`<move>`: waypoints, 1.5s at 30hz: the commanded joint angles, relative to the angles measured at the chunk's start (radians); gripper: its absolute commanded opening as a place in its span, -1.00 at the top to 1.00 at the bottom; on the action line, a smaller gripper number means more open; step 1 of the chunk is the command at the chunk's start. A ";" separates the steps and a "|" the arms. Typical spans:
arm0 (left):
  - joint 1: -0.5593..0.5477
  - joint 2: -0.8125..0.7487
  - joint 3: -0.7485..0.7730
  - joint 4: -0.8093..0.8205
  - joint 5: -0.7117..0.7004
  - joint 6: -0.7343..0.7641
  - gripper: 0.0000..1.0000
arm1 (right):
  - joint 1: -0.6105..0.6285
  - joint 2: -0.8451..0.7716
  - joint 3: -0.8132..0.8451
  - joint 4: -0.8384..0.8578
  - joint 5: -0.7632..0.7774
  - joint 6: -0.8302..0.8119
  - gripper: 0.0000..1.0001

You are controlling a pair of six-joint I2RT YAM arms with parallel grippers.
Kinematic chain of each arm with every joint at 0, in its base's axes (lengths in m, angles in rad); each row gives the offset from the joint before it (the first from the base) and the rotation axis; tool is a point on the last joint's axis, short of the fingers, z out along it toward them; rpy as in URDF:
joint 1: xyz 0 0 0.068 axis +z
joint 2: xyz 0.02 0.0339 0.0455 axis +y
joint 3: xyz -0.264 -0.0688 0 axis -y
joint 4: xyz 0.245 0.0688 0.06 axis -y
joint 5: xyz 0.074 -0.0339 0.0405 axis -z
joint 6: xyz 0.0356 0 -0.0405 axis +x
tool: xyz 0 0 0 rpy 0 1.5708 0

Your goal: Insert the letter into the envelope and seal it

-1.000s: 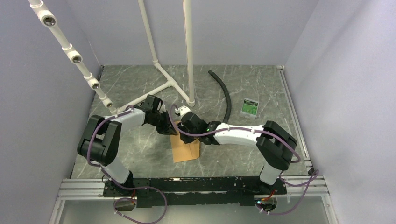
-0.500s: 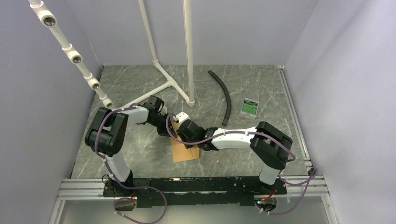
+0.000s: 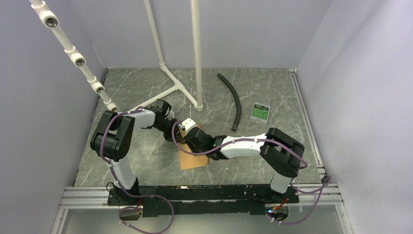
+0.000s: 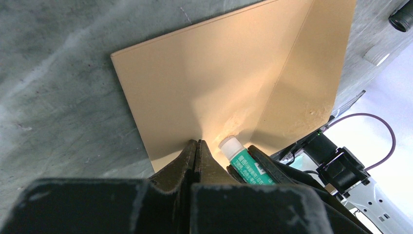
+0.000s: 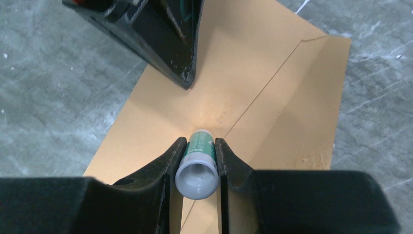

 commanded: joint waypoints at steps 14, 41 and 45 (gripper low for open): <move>-0.021 0.089 0.004 -0.042 -0.203 0.028 0.95 | -0.031 -0.007 0.047 -0.174 -0.110 0.007 1.00; -0.021 0.106 -0.020 -0.008 -0.176 0.004 0.95 | -0.055 0.097 0.089 -0.147 -0.031 -0.045 1.00; -0.021 0.110 -0.019 -0.008 -0.175 0.006 0.95 | -0.064 0.082 0.094 -0.152 -0.021 -0.033 1.00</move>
